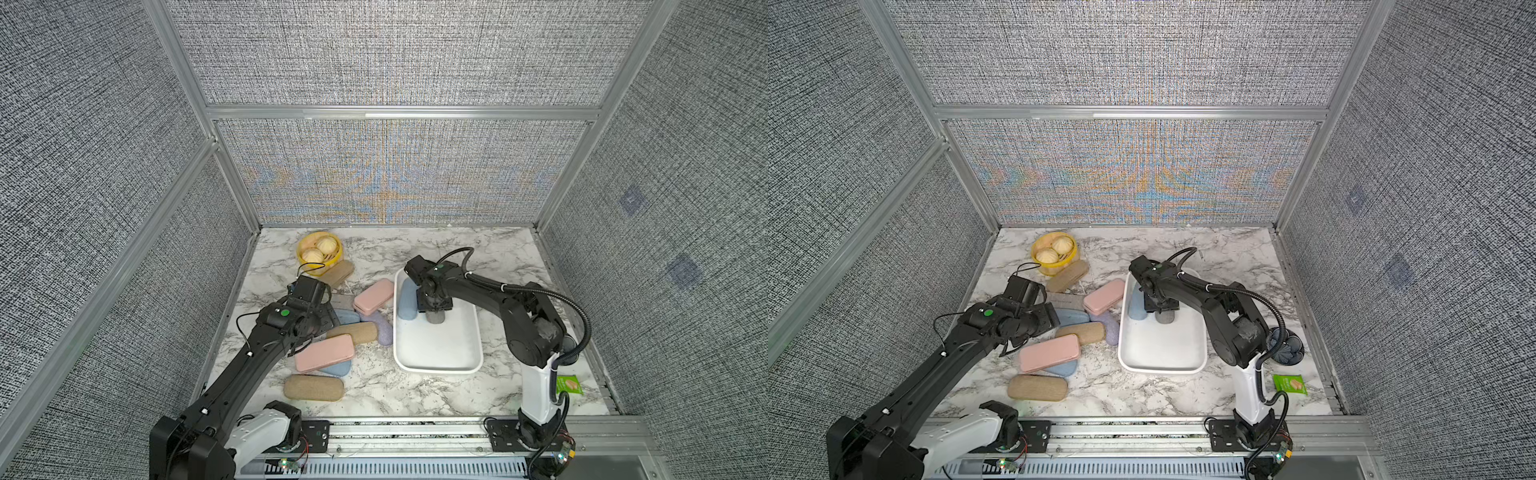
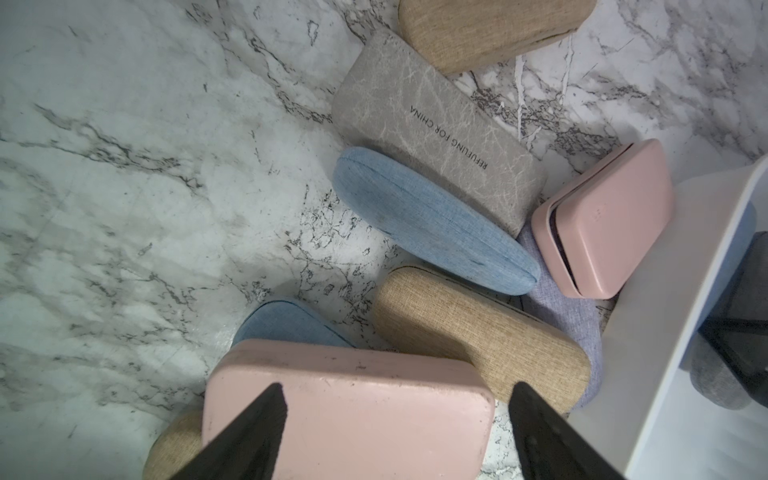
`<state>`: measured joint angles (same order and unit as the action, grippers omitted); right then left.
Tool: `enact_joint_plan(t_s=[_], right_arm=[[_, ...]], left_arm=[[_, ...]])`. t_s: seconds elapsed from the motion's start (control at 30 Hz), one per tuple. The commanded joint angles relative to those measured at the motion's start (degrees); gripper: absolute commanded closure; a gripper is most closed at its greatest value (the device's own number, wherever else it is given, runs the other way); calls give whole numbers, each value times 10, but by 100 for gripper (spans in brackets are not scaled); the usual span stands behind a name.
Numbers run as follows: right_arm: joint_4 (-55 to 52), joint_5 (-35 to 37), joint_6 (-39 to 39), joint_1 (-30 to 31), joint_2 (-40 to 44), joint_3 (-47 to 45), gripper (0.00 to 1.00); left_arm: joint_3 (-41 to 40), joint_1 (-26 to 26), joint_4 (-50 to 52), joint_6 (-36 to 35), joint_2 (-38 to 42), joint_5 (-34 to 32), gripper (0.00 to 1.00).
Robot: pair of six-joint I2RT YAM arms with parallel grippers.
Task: Put the glasses cases into the storage boxes
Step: Place the glasses case in the storage box.
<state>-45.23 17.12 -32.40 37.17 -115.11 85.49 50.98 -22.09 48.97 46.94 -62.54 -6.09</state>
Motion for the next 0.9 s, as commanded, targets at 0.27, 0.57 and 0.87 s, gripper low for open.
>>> enact_joint_plan(t_s=[0.27,0.57,0.87], right_arm=[[10,-6,3,-5,-22,20,47],[8,-10,8,-5,-24,30,31],[-29,3,1,3,17,33,18]], left_arm=[[2,0,-4,-5,-6,-16,14],[10,0,6,-9,-21,-26,8],[83,2,20,-47,-80,-62,1]])
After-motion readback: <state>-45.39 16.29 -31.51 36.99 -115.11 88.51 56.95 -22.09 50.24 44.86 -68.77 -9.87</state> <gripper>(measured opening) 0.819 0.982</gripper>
